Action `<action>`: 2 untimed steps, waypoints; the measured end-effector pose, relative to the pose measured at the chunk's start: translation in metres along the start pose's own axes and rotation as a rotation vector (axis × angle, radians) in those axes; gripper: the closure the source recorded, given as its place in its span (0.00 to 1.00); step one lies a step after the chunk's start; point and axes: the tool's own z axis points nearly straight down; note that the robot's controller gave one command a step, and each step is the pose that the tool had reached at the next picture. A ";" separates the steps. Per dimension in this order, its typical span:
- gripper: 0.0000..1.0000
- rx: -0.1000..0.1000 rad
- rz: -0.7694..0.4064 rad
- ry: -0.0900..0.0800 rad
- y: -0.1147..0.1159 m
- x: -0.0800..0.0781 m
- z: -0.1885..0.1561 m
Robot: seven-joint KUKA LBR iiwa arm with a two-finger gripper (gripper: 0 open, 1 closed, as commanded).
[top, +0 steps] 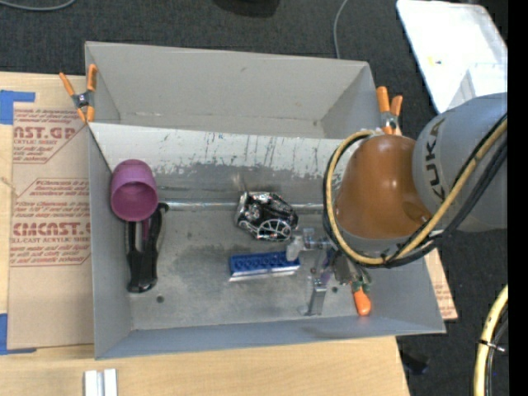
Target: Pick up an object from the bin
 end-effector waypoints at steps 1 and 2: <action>0.00 0.000 -0.001 -0.008 0.000 -0.002 -0.003; 0.00 -0.002 -0.045 -0.007 0.062 -0.029 0.060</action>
Offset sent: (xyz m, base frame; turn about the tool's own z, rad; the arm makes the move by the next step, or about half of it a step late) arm 0.0280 0.0573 -0.0572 -0.0391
